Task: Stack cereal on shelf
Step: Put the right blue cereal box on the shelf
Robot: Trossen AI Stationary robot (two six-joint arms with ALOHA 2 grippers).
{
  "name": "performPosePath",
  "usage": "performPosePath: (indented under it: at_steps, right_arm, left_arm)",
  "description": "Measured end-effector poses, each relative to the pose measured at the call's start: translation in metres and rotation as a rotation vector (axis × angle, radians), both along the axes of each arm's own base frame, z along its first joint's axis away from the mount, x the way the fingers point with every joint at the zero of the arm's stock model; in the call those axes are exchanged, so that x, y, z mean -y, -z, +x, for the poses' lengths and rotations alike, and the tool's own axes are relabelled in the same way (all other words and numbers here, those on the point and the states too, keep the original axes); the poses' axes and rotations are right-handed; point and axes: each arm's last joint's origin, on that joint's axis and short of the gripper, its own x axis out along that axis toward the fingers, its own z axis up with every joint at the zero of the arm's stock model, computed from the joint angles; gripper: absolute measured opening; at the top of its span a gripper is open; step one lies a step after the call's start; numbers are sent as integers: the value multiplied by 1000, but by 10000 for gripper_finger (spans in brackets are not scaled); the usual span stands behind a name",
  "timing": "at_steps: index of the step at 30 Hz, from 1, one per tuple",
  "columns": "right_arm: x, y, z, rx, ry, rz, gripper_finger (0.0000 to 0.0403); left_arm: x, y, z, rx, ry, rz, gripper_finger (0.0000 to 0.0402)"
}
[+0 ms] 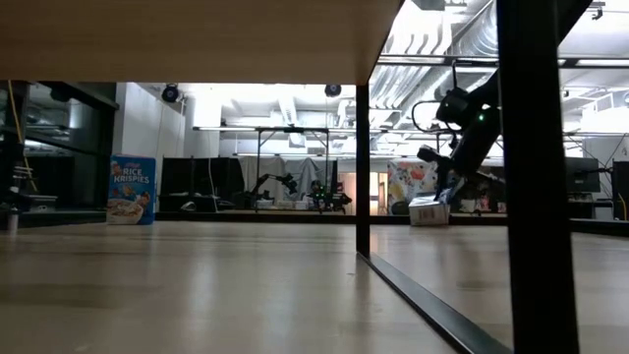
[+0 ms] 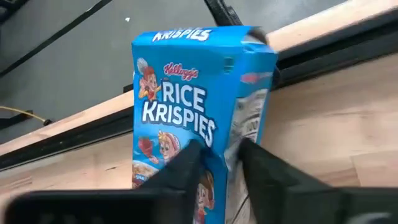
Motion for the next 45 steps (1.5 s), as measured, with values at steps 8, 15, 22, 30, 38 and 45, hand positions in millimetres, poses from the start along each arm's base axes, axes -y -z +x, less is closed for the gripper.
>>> performPosePath:
  at_steps: [8, 15, 22, 30, 38, 45]
  right_arm:
    - [-9, -27, -4, 35, -73, -75, 15]
    - [-34, -79, -2, 176, -267, -260, 5]
    - [-93, -144, 33, 489, -638, -606, 3]
    - [-160, -184, 83, 387, -795, -725, 1]
    - [-210, -217, 129, 183, -778, -784, 1]
    - [-229, -232, 162, 135, -743, -799, 1]
  left_arm:
    - [0, 0, 0, -1, 1, 1, 0]
    - [0, 0, 0, -1, 0, 2, 0]
    - [-2, -4, 1, 38, -61, 35, 0]
    - [-5, -20, 15, 201, -69, 100, 27]
    - [-6, -14, 44, 167, 103, 136, 165]
    - [-7, -12, 75, 233, 259, 120, 267]
